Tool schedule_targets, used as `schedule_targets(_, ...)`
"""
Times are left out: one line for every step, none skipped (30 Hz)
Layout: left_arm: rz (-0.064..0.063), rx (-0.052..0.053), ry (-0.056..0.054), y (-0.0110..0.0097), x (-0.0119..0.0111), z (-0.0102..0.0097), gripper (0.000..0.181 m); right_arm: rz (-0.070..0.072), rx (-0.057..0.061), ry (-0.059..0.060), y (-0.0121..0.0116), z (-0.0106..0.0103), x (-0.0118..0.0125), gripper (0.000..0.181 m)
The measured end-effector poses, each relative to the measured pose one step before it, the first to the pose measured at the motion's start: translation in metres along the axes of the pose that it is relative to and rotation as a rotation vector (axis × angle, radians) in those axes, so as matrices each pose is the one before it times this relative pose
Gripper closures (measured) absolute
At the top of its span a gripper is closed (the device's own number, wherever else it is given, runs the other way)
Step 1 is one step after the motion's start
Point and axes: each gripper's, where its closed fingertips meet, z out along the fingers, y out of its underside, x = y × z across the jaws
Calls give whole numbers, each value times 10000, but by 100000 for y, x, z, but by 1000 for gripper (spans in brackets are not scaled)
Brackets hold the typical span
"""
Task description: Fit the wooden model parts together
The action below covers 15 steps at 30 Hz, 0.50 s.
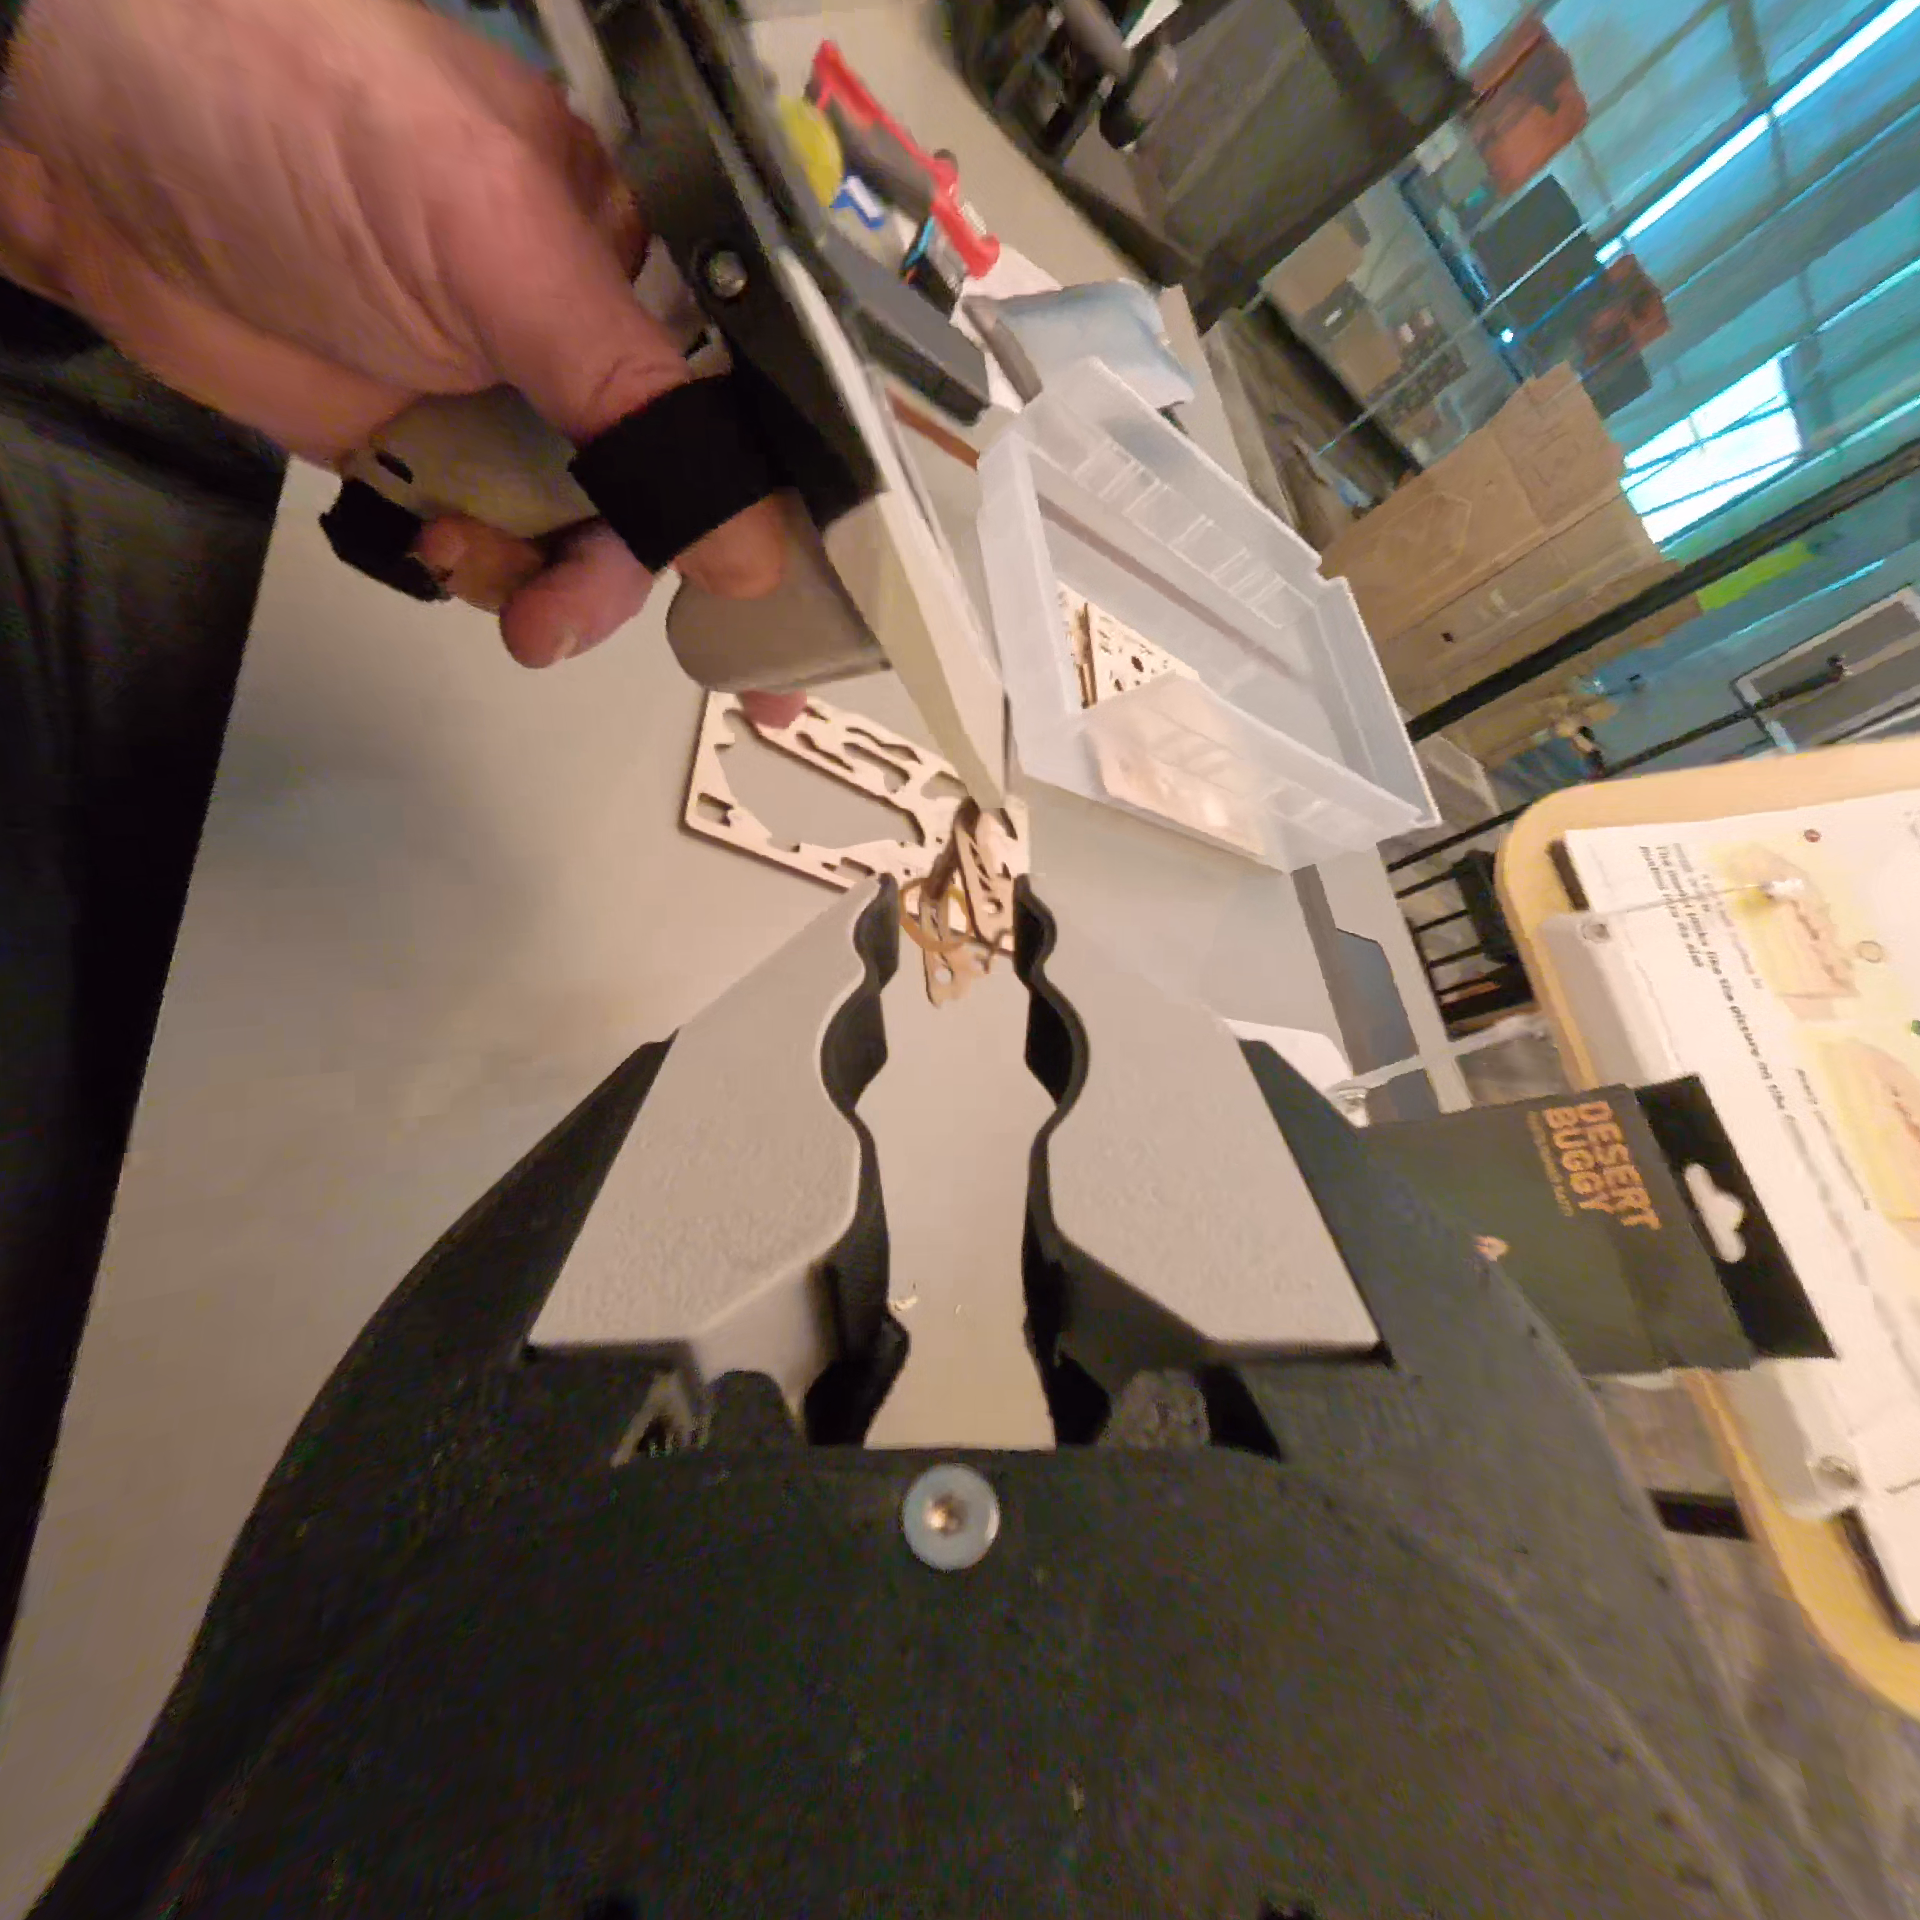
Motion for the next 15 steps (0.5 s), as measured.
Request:
schedule_targets(-324,207,263,-262,117,-134,173,802,247,-115,79,-392,467,160)
schedule_targets(-281,311,153,-414,15,-163,173,919,167,-95,261,-263,604,158)
schedule_targets(-199,210,144,-275,23,-116,173,954,13,-98,517,-86,639,155)
schedule_targets(-219,156,281,-192,222,-67,173,1012,-95,-272,604,79,419,149)
schedule_targets(-330,205,317,-249,269,-51,173,975,-116,-296,587,152,333,150)
schedule_targets(-353,225,143,-229,11,-37,174,845,-15,-246,414,164,300,151)
schedule_targets(-399,170,256,-91,131,-8,174,703,43,-236,242,194,139,151)
schedule_targets(-494,193,334,-84,196,19,174,490,6,-242,160,240,-67,152)
schedule_targets(-451,245,157,-133,-45,-26,173,294,49,-114,54,231,-61,153)
schedule_targets(-380,187,131,-67,-102,-32,174,206,-25,-95,146,266,-108,153)
schedule_targets(-381,132,272,-36,101,5,173,214,-152,-66,310,311,-42,154)
schedule_targets(-334,127,187,-37,28,15,173,171,-32,-135,136,215,-168,157)
schedule_targets(-171,94,63,-11,-66,-9,173,102,159,-205,-179,69,-330,163)
schedule_targets(-102,-8,76,101,-16,22,174,46,153,-96,-226,-8,-199,167)
schedule_targets(-79,-7,31,80,-47,28,174,-58,44,3,-126,-6,-61,170)
